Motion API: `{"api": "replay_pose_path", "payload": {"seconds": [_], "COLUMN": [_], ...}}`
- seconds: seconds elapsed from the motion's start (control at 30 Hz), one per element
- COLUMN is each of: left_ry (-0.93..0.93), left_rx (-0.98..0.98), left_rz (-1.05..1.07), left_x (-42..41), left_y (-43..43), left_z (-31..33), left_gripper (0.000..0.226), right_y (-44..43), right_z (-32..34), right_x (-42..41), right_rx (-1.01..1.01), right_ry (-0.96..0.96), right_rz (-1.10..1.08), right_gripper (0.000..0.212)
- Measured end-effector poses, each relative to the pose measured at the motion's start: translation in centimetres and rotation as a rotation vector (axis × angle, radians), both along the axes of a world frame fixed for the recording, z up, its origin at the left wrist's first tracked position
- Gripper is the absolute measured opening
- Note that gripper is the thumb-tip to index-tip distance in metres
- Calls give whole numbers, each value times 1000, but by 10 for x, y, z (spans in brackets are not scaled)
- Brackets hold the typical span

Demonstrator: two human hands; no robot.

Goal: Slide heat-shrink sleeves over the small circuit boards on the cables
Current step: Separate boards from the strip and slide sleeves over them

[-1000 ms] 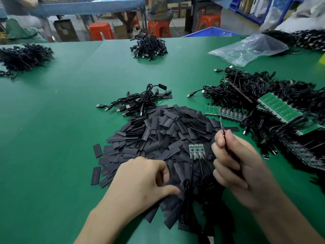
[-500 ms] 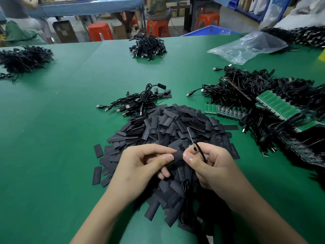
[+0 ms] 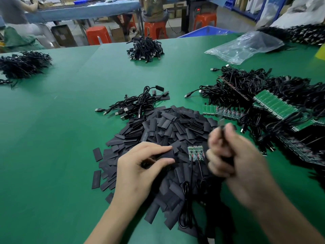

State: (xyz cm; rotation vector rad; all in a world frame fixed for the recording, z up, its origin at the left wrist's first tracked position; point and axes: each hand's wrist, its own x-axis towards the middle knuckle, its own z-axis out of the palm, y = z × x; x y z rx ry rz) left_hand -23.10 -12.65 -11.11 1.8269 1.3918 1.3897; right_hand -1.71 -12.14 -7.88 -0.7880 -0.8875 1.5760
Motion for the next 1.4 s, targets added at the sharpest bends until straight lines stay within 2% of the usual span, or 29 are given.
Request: {"api": "replay_pose_path", "payload": {"seconds": [0.03,0.07,0.1,0.17,0.23,0.3,0.4,0.7,0.9,1.0,1.4], "left_ry": [-11,-19,-21,-21,-22,-20,-5,53,297,330,214], "left_rx": [-16,-29,-37,-42,-42,-36,-2,23,169,206,-20], "left_rz": [4,6,6,-1,-13,-26,-47,-71,-61,-83,-112], "left_x": [-1,-2,-3,-4,-3,-2,-1,-4,-8,-11,-12], "left_y": [1,2,2,3,4,4,5,5,4,5,7], "left_z": [-1,-3,-4,-6,-7,-8,-8,-8,-10,-11,-12], "left_gripper": [21,20,19,18,18,19,19,20,22,22,24], "right_y": [2,3,4,3,3,2,1,2,4,5,4], "right_z": [6,12,15,14,8,-2,-11,-16,-23,-26,-22], "right_x": [10,19,27,34,27,16,9,4,4,5,4], "right_rx": [37,101,180,350,468,476,432,265,151,138,189], "right_ry": [56,30,-88,-529,-930,-1092,-1113,-966,-870,-837,-864], "right_rz": [-38,-78,-130,-209,-127,36,160,264,316,328,342], "right_gripper": [42,40,39,41,48,51,49,48,47,47,45]}}
